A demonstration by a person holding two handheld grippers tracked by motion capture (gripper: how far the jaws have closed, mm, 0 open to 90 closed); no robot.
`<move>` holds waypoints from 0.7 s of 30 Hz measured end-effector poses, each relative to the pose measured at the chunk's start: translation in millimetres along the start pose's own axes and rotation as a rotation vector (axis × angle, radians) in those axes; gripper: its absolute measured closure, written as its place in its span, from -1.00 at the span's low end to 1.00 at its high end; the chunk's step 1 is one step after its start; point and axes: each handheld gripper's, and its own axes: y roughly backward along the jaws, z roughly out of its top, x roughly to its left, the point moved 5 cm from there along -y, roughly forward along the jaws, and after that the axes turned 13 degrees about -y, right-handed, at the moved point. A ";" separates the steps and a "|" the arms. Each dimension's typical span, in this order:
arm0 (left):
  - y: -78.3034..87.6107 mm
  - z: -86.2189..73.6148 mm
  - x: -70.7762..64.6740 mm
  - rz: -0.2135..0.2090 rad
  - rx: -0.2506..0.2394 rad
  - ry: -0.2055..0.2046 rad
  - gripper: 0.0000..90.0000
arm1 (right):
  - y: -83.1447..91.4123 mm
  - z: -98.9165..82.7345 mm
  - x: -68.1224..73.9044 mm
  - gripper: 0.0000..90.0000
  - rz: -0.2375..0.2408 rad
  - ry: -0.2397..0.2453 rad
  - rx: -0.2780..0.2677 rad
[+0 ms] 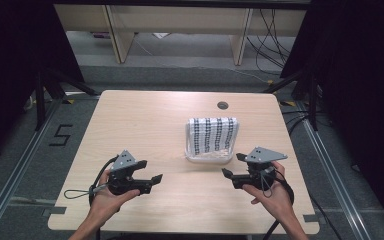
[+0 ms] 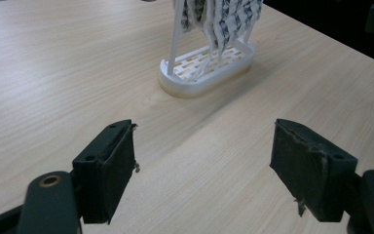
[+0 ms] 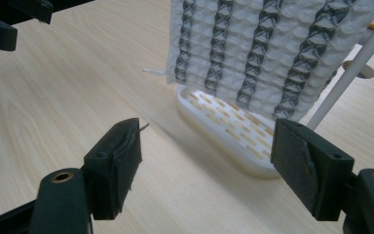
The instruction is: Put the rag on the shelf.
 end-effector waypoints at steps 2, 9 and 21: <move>0.2 -3.0 -1.3 -0.005 0.006 -0.005 -0.48 | -0.1 -2.5 1.6 -0.45 -0.003 -0.007 0.002; 2.0 -10.4 -7.0 -0.003 0.015 -0.012 -0.50 | -2.0 -18.5 3.5 -0.49 -0.015 -0.018 0.017; 11.6 -24.4 -19.8 -0.006 0.022 -0.045 -0.51 | -2.6 -39.1 2.4 -0.49 -0.007 -0.041 0.035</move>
